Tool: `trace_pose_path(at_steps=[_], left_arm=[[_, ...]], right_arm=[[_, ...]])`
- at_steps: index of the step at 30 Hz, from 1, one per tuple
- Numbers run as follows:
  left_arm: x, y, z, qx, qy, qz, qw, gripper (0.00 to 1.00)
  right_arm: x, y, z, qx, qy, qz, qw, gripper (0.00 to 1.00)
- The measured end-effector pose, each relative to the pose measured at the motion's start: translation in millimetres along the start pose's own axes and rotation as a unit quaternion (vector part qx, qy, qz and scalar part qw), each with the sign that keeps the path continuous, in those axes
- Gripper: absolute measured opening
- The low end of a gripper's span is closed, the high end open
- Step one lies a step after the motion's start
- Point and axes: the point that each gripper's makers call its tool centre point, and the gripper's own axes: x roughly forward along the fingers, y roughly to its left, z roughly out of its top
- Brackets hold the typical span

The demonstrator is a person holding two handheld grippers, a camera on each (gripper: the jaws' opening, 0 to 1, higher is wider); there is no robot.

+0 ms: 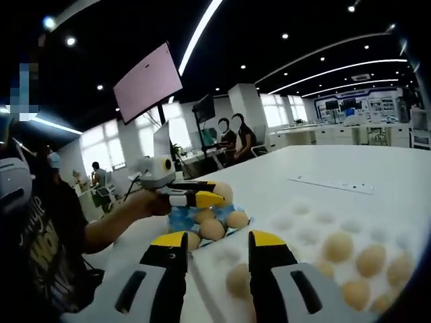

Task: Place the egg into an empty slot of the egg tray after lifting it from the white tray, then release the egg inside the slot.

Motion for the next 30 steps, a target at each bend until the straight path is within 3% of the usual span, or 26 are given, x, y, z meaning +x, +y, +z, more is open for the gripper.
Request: trace_pose_path(at_steps=[11,18,21,23,24,26,30], left_arm=[[3.2,-2.5,-8.5,-0.006,0.037,-0.007,0.9993,0.30],[2.0,-2.8,-10.0,-0.017,0.044,-0.009,0.9989,0.29],[0.3,-5.3,-7.1,-0.023,0.041,-0.019,0.9987,0.21],[1.0,-7.3,-6.2,-0.040,0.038,-0.022,0.9982,0.26],[2.3,-7.9,-10.3,-0.027,0.048,-0.022,0.9982,0.27],[3.3,-7.8,-9.6,-0.013,0.042,-0.019,0.9988,0.27],[3.1,-7.8,-9.1,-0.027,0.041,-0.023,0.9985,0.27]], right_arm=[[-4.3,2.6,-5.1,0.003,-0.004,-0.005,1.0000,0.37],[-5.3,0.1,-8.1,0.004,-0.001,-0.008,1.0000,0.37],[-5.9,-0.2,-8.2,0.004,-0.001,-0.009,0.9999,0.37],[-5.9,0.5,-9.2,0.004,0.000,-0.010,0.9999,0.37],[-5.8,0.5,-9.3,0.004,0.000,-0.011,0.9999,0.37],[-5.9,0.7,-8.9,0.005,-0.001,-0.011,0.9999,0.37],[-7.0,2.1,-9.1,0.004,0.000,-0.010,0.9999,0.37]])
